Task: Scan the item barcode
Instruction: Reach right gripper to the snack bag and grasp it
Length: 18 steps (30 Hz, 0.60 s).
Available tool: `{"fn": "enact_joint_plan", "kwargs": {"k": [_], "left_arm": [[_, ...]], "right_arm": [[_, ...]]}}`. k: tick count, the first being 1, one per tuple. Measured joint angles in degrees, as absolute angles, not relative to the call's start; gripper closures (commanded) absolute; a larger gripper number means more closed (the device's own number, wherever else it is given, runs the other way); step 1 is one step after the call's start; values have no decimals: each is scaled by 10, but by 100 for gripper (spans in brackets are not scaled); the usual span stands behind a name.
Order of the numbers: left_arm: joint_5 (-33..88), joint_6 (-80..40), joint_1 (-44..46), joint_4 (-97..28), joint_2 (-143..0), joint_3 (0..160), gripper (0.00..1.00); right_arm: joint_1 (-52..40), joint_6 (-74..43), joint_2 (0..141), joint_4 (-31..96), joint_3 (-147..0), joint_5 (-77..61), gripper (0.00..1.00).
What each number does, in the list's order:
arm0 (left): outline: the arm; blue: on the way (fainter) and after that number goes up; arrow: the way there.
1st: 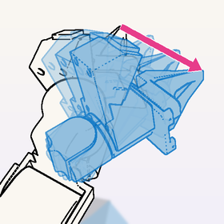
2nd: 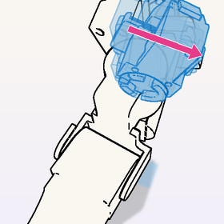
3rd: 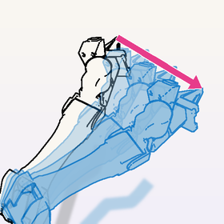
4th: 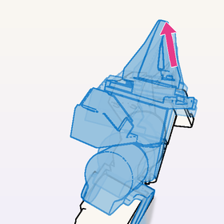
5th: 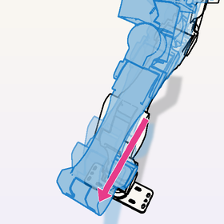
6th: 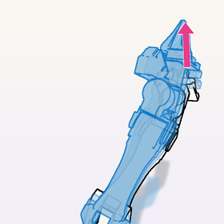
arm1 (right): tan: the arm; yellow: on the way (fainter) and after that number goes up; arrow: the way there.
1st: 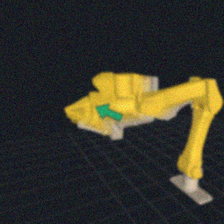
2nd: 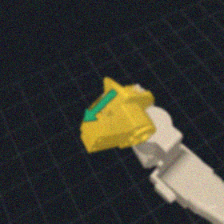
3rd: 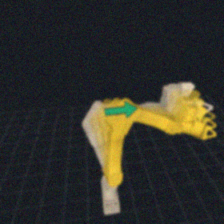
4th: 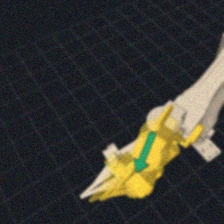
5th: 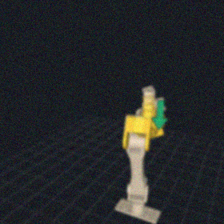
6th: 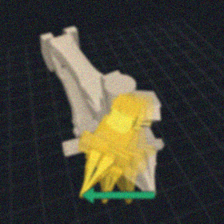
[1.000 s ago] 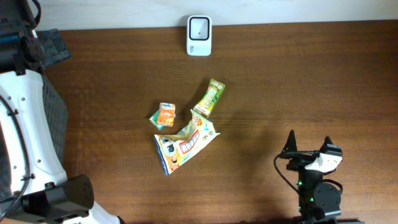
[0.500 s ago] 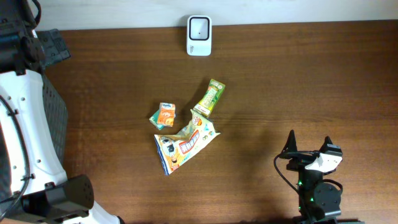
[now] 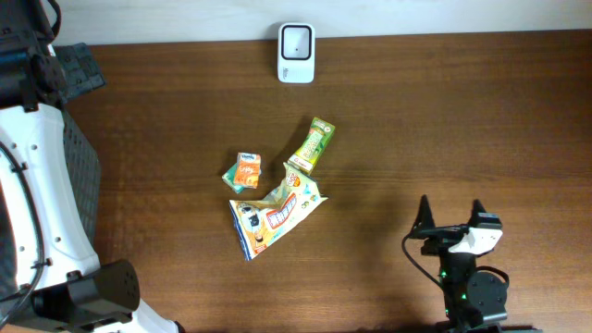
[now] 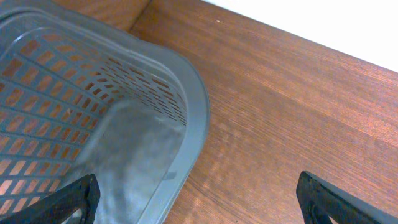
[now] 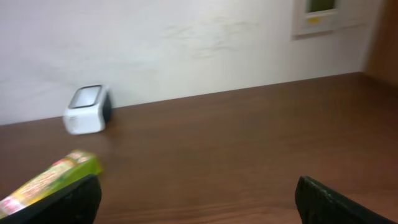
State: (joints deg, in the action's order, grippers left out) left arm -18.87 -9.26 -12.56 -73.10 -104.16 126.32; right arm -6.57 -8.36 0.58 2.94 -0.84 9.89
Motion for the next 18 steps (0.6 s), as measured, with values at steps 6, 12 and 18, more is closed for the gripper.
{"fn": "enact_joint_plan", "kwargs": {"k": [6, 12, 18], "left_arm": [[-189, -93, -126, -731, -1042, 1263, 1], [-187, -93, -126, -733, -1042, 1263, 1], [-186, -93, -126, -731, -1042, 1263, 1]], "right_arm": [[-66, -83, 49, 69, -39, -23, 1], [-66, -48, 288, 207, -294, -143, 1], [-66, -12, 558, 372, -536, -271, 1]]}}
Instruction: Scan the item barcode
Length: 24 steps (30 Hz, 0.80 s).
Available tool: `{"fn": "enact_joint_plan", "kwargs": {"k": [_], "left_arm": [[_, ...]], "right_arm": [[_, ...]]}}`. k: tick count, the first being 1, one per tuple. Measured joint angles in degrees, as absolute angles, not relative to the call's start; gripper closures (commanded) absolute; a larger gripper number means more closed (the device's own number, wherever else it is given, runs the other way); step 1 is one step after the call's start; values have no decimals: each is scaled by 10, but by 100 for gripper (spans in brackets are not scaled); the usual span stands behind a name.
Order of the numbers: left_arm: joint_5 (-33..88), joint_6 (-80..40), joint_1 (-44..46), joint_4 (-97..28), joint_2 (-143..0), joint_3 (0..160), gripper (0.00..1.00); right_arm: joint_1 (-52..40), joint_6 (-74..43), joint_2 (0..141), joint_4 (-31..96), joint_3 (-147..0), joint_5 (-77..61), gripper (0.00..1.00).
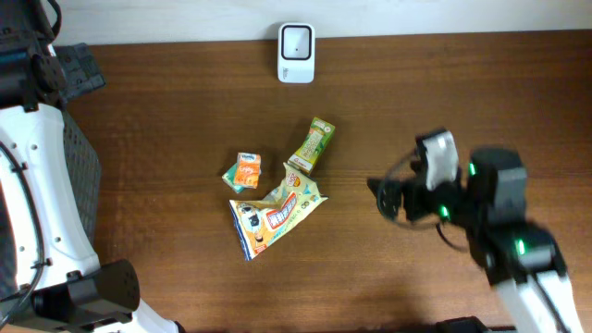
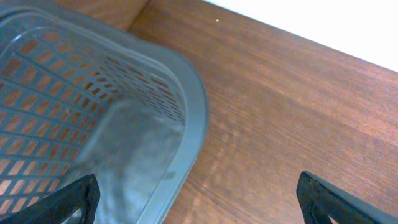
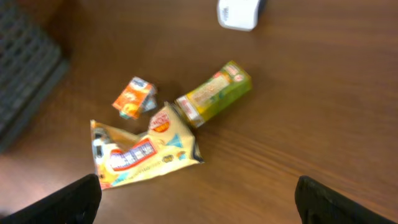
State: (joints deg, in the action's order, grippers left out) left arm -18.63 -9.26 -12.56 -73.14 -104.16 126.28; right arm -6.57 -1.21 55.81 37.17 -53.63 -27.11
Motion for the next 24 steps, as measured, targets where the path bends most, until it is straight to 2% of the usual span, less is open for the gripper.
{"fn": "enact_joint_plan", "kwargs": {"k": [7, 12, 15, 18, 20, 24], "left_arm": [[-187, -93, -126, -732, -1042, 1263, 1], [-187, -93, -126, -733, -1042, 1263, 1], [-187, -93, -126, -732, -1042, 1263, 1], [-186, -93, -126, -733, -1042, 1263, 1], [-187, -93, -126, -733, -1042, 1263, 1], [-187, -93, -126, -733, -1042, 1263, 1]], "right_arm": [[-77, -49, 788, 312, -582, -427, 6], [-158, -112, 883, 312, -594, -375, 7], [-187, -114, 955, 361, -660, -356, 9], [-190, -51, 1054, 486, -788, -337, 11], [-190, 34, 1119, 558, -879, -288, 11], [-190, 147, 1157, 568, -905, -259, 11]]}}
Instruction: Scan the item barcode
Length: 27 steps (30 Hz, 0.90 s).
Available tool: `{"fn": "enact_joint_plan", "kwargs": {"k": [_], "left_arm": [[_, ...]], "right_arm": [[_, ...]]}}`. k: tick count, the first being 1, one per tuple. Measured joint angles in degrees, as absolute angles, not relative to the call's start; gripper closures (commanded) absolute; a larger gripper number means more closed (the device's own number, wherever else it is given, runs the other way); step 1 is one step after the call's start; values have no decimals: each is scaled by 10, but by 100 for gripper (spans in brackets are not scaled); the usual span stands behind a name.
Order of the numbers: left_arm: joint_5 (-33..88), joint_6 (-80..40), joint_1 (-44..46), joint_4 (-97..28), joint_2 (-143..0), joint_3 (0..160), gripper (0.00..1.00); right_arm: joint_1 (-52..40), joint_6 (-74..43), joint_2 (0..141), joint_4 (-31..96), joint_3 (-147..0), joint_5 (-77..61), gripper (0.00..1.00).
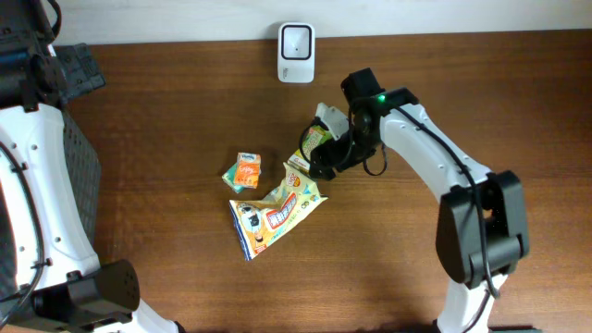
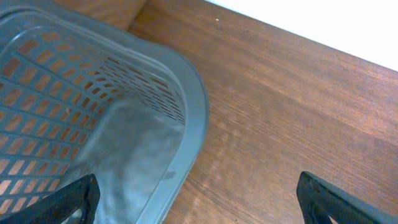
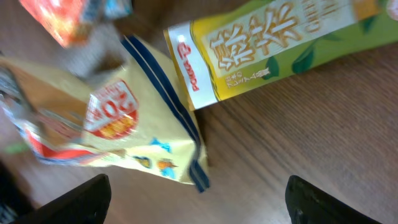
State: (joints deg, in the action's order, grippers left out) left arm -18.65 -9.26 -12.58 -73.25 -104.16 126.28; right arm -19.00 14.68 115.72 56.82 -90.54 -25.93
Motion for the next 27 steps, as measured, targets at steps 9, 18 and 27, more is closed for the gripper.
{"fn": "enact_joint_plan", "kwargs": {"k": [9, 18, 27], "left_arm": [[-187, -93, -126, -733, -1042, 1263, 1], [-187, -93, -126, -733, -1042, 1263, 1], [-186, -93, -126, -733, -1042, 1263, 1]], "right_arm": [[-190, 261, 1269, 530, -905, -422, 10], [-203, 254, 1290, 531, -906, -520, 12], [-261, 202, 1290, 505, -905, -512, 43]]}}
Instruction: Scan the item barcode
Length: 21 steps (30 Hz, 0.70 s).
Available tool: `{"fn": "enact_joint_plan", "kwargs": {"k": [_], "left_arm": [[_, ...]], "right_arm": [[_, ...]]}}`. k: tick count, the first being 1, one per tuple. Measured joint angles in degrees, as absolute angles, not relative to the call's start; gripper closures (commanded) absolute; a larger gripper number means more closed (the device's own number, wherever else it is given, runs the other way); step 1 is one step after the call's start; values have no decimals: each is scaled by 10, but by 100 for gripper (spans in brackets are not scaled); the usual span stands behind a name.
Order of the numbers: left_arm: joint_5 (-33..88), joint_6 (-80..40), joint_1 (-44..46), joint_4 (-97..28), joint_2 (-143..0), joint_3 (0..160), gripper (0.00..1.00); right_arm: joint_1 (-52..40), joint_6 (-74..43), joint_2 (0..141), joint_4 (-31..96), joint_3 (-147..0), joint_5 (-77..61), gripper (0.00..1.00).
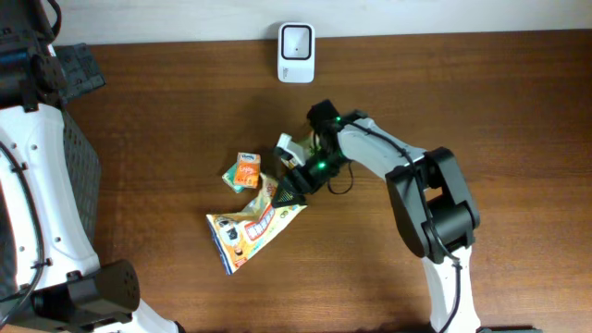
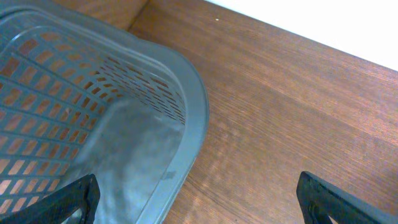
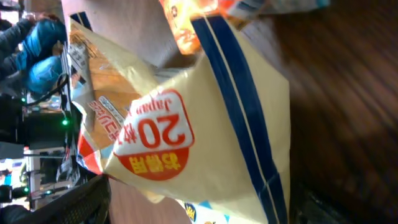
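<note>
A yellow snack bag (image 1: 245, 227) lies left of the table's middle, and a small orange pack (image 1: 245, 171) sits just above it. My right gripper (image 1: 289, 192) is down at the bag's upper right corner. In the right wrist view the bag (image 3: 205, 124) fills the space between the spread fingers (image 3: 84, 202), so the right gripper (image 3: 205, 208) is open around it. The orange pack (image 3: 186, 22) shows past the bag. The white scanner (image 1: 296, 42) stands at the far edge. The green carton is hidden under my right arm. My left gripper (image 2: 202, 205) hangs open over a basket.
A grey mesh basket (image 2: 193, 106) stands at the table's left end, partly under the white left arm (image 1: 28, 185). Brown tabletop (image 1: 481, 120) stretches to the right of the items. A pale wall runs behind the scanner.
My right gripper has moved from the green carton's lower end down-left onto the snack bag's corner. The bag now lies lower and further left. The left arm has not moved.
My right gripper first stood open at the table's near right edge, far from the items. It was then mid-table, facing the items, then over the green carton's lower end. Now it straddles the snack bag's corner, and the bag has shifted down-left.
</note>
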State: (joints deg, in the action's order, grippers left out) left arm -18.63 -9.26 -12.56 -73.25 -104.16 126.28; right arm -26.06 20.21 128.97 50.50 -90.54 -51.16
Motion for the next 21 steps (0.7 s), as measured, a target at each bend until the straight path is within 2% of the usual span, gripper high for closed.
{"fn": "enact_joint_plan", "kwargs": {"k": [1, 2, 4, 14, 20, 21], "left_arm": [[-187, -93, -126, -733, -1042, 1263, 1], [-187, -93, -126, -733, -1042, 1263, 1], [-186, -93, -126, -733, -1042, 1263, 1], [-187, -93, -126, -733, -1042, 1263, 1], [-186, -93, -126, -733, -1042, 1263, 1], [-186, -93, -126, -733, -1042, 1263, 1]], "right_arm": [[-269, 174, 1290, 489, -906, -497, 56], [-274, 146, 1290, 481, -906, -487, 64], [-289, 95, 1290, 467, -906, -468, 94], [-307, 10, 1270, 474, -905, -433, 96], [-307, -34, 1081, 501, -906, -296, 96], [-307, -39, 1055, 507, -907, -276, 88]]}}
